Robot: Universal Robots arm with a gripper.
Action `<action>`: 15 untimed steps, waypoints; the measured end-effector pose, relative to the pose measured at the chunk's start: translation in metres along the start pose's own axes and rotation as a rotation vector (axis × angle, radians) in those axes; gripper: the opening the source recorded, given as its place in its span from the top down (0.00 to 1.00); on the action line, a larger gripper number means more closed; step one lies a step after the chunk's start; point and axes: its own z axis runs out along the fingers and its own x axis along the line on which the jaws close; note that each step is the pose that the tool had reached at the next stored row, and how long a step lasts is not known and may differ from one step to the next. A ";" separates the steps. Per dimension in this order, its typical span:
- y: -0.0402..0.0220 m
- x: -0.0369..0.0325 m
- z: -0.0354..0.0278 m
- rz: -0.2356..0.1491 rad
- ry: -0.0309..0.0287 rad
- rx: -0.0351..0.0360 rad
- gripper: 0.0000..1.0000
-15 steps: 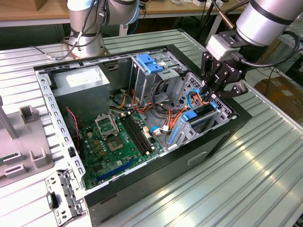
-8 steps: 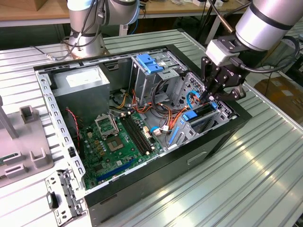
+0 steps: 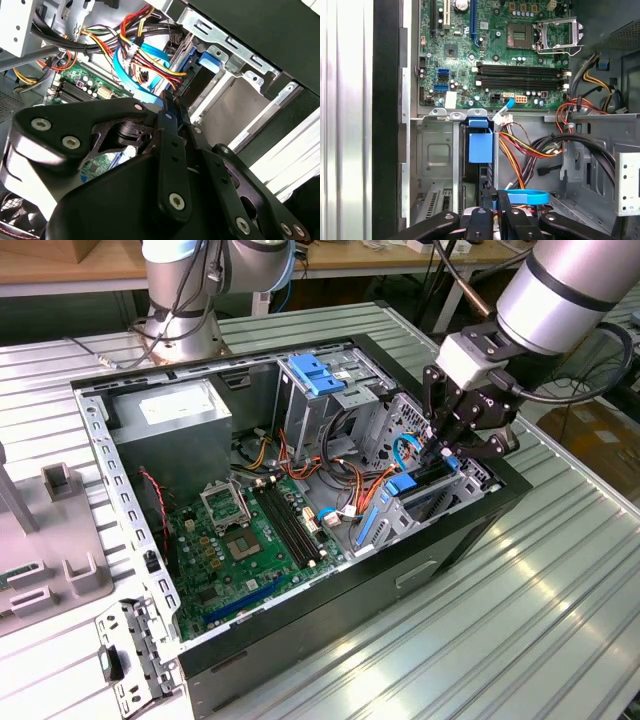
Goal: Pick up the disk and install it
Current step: 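Insert the second disk wire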
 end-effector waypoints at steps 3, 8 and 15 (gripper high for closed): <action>0.0000 0.0003 0.0018 -0.003 0.0003 -0.0003 0.84; -0.0001 0.0010 0.0047 -0.006 0.0004 -0.0007 0.84; -0.0001 0.0054 0.0067 -0.011 0.0001 -0.0011 0.84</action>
